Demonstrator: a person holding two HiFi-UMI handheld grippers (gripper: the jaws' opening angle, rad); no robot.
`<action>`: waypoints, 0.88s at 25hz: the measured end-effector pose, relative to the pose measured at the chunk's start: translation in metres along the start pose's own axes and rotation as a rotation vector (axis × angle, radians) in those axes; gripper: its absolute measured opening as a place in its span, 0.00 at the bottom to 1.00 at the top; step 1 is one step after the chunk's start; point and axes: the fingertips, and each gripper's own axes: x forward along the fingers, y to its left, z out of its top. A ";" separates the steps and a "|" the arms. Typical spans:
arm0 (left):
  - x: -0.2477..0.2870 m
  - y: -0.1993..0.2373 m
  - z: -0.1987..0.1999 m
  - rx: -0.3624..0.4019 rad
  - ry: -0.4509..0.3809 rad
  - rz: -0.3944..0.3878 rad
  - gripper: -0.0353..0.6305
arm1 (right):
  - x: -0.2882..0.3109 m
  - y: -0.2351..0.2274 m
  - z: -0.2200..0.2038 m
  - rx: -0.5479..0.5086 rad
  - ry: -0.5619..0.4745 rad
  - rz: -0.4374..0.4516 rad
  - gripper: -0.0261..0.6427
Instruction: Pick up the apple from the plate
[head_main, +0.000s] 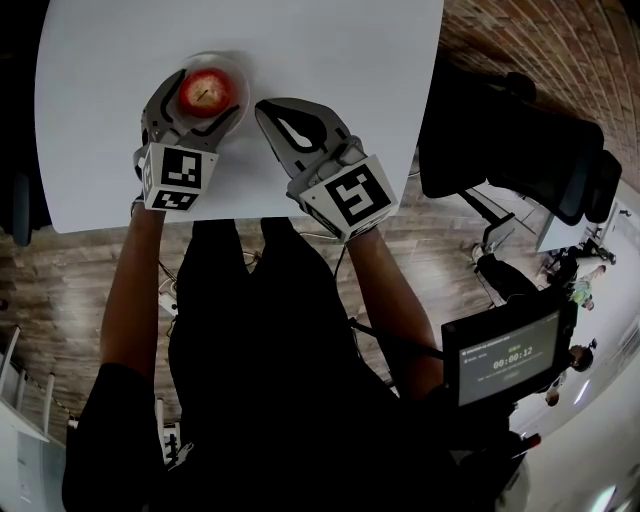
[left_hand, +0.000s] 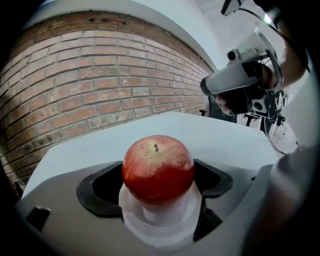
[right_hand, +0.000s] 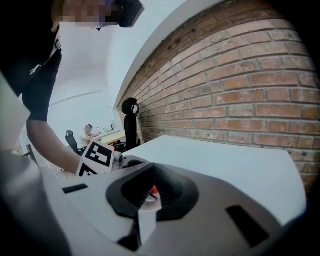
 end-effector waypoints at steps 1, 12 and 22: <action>0.000 0.001 -0.001 0.001 0.001 0.003 0.72 | 0.000 0.000 0.000 0.000 0.000 -0.002 0.04; 0.002 0.004 -0.001 -0.007 -0.009 -0.002 0.67 | 0.003 -0.003 0.001 -0.023 -0.007 -0.008 0.05; -0.039 0.001 0.036 -0.014 -0.045 0.035 0.67 | -0.020 0.018 0.029 -0.093 -0.022 0.014 0.05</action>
